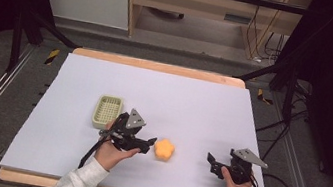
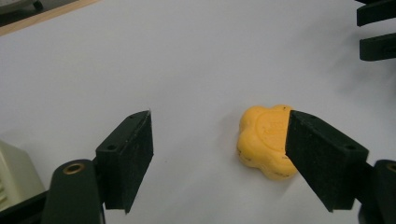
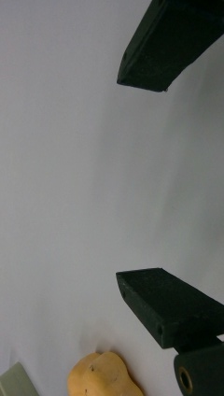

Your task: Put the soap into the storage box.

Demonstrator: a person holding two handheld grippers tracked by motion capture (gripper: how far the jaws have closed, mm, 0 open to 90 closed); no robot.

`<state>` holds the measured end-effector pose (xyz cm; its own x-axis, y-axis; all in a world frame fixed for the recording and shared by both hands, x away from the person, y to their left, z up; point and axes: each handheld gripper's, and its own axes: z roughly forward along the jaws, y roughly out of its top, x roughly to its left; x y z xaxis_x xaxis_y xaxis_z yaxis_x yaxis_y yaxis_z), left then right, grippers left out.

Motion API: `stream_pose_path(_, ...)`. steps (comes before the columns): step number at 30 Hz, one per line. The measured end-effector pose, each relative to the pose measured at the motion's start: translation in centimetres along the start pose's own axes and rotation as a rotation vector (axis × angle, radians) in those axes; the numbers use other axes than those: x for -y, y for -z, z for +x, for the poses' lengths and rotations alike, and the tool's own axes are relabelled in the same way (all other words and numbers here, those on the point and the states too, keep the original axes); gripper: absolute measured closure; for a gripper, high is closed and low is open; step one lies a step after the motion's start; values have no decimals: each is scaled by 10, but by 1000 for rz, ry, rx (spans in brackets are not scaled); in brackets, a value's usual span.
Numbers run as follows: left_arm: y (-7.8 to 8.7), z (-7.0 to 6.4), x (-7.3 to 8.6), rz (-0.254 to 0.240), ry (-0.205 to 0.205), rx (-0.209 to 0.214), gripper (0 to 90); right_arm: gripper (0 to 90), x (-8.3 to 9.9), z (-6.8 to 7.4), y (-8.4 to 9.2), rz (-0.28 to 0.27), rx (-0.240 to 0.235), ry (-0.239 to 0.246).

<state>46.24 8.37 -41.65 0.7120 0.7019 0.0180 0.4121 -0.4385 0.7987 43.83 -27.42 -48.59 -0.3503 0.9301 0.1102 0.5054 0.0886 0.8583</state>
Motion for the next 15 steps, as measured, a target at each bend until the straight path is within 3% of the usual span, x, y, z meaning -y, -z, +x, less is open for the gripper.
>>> stream_pose_path(15,-21,-17,-5,69,-38,38,226,68,0,0,0,2,0,0)
